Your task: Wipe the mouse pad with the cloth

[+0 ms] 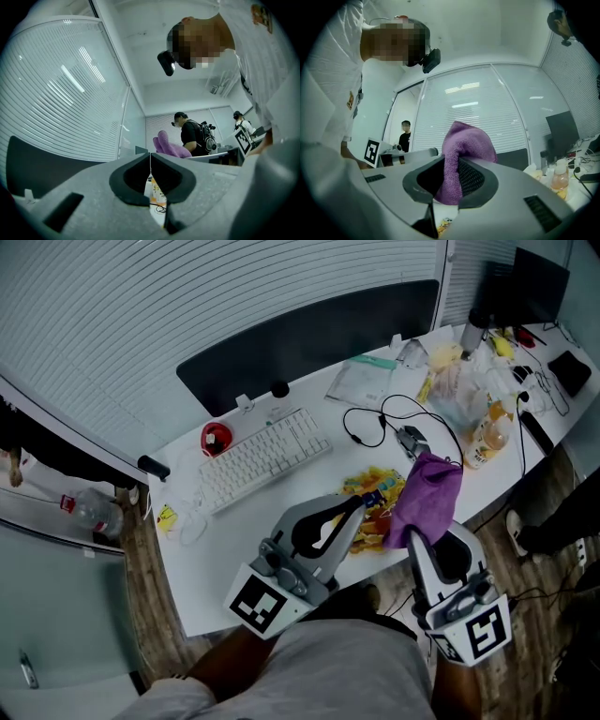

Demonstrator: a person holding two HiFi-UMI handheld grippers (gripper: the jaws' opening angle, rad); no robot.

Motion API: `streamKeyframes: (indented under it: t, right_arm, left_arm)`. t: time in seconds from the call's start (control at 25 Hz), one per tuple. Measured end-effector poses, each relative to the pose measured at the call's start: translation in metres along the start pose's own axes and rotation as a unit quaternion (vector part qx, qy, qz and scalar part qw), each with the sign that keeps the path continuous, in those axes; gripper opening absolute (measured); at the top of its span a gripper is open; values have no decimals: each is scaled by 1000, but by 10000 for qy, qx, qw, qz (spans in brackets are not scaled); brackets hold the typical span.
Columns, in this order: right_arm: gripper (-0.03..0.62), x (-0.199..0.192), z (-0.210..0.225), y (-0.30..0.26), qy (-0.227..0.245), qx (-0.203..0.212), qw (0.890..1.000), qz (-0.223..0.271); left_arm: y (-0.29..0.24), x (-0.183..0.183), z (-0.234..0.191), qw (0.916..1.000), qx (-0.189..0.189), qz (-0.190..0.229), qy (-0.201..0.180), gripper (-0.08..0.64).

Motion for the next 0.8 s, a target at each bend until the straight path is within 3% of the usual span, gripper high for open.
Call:
streamKeyframes:
  t: [0.8]
  right_arm:
    - [71, 1, 0, 3, 18, 33, 10000, 5]
  left_arm:
    - [1, 2, 4, 10000, 46, 29, -59, 18]
Point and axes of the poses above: the fingertips, and each gripper's own axes: y backward along the fingers, z to its right, x out of its top, the point moved 8 cm from there along y, backward along the fingers, and after that the axes turned 5 degrees about -x, right-handed, at the moved point
